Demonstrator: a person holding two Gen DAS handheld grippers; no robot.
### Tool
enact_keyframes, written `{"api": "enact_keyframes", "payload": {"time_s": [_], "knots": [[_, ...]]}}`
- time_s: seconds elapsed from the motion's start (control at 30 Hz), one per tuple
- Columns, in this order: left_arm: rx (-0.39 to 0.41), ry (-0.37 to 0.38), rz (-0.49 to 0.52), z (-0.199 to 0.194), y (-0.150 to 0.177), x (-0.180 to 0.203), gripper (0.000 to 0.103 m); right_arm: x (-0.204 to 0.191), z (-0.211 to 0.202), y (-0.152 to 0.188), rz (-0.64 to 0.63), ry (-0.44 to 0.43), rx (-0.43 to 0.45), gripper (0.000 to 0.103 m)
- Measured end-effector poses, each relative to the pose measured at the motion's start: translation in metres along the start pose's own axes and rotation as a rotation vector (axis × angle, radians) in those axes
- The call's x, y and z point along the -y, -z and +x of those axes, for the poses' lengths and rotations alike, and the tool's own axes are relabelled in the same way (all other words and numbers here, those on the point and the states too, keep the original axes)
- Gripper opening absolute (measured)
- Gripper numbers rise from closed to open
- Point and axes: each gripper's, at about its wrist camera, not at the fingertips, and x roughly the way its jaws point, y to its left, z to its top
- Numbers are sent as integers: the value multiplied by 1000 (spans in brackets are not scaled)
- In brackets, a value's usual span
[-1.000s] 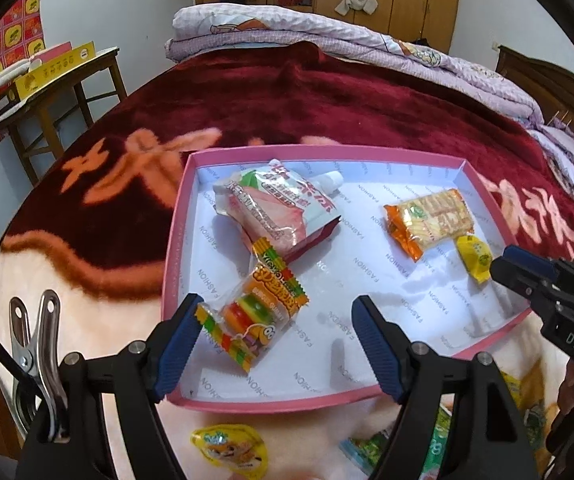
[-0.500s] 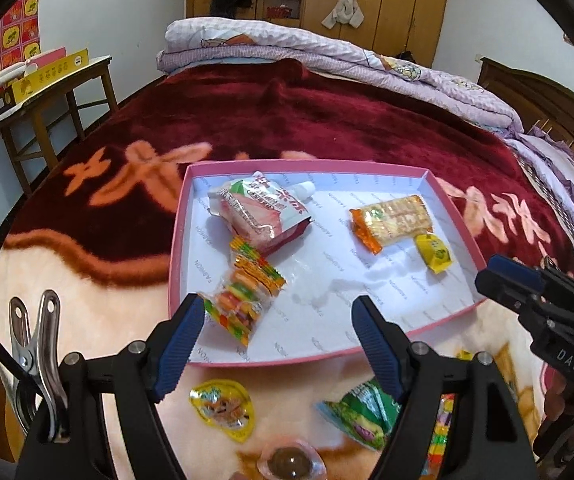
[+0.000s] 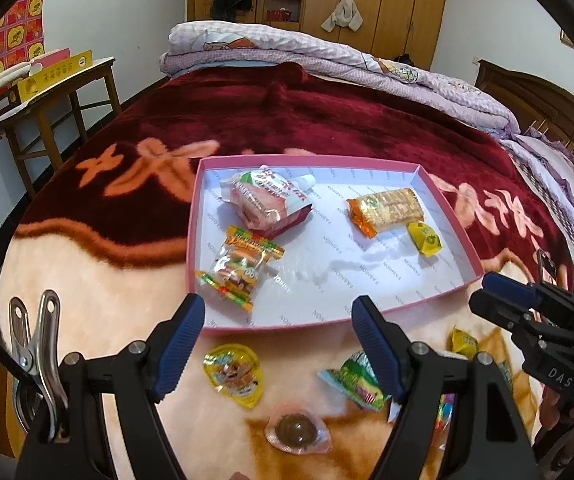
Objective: Organize snacks
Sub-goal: 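Withdraw both open grippers from the tray toward the snack pile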
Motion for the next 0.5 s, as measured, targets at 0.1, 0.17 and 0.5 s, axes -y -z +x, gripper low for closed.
{"api": "enact_keyframes", "payload": {"time_s": [0.1,0.17,0.5], "knots": [[5,-16,3,-3,5,-3,80,-2,0,4,0,-6,-9,37],[3,-30,-1,-4,9,-6,80,-4,-1,8,-2,-10,-16,37],[-46,-123,17,8,28,-17,80,-5,-6,23,0,-15,-37,37]]}}
